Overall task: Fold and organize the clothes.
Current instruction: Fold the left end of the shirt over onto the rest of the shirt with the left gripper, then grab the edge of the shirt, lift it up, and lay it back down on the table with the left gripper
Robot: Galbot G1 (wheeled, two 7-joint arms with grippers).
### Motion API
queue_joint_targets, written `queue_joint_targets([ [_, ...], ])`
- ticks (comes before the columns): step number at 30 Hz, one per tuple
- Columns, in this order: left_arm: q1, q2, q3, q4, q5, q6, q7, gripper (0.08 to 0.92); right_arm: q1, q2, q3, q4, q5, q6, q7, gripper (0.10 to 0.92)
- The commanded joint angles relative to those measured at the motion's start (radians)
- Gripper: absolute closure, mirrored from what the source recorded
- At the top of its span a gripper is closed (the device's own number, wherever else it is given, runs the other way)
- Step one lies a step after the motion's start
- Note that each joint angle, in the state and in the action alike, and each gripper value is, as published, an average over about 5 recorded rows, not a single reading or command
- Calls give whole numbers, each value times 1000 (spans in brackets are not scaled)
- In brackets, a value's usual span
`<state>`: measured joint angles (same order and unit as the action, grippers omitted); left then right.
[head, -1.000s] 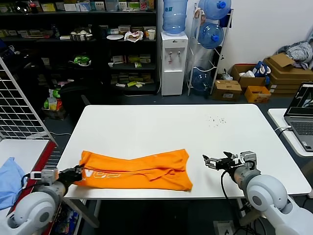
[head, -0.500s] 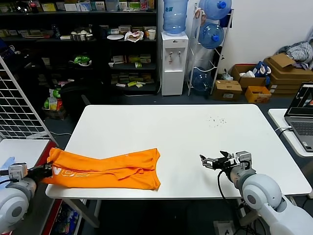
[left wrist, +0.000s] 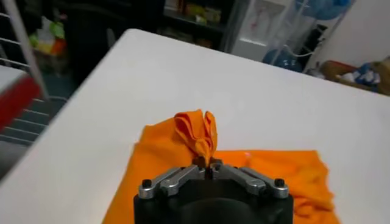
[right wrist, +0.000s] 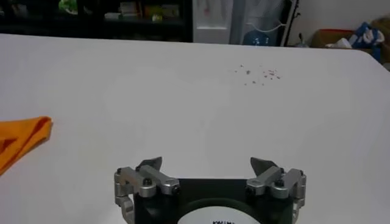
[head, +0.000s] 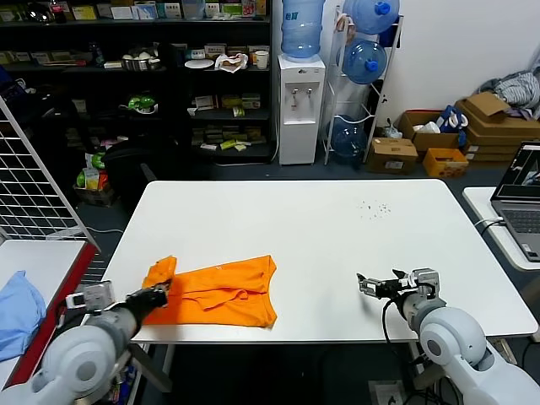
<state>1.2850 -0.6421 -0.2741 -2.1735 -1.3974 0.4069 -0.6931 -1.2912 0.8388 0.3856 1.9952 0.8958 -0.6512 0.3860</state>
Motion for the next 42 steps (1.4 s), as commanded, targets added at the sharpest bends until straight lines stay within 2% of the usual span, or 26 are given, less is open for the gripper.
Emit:
queue_joint_targets([
  [1,-412,-231,434,86,-70,4,-76,876,-36,28,32,-21,-14,-3,32,104],
  [9,-426,-278,474,104,-48,2,-103,876,-6,35,13,-41,-10,-3,33,104],
  [21,-435,-301,497,93,-48,0,-133,876,3,32,10,-45,-6,0,25,104],
  [29,-433,-295,504,110,-18,3,-115,863,-5,28,18,-36,-4,0,26,104],
  [37,-425,-277,458,100,-11,4,-89,654,1,29,13,-40,-4,1,25,104],
  [40,-398,-227,398,98,0,13,-58,568,2,29,12,-41,-3,2,24,104],
  [42,-366,-155,328,104,14,24,-2,516,3,27,12,-40,-3,2,22,104],
])
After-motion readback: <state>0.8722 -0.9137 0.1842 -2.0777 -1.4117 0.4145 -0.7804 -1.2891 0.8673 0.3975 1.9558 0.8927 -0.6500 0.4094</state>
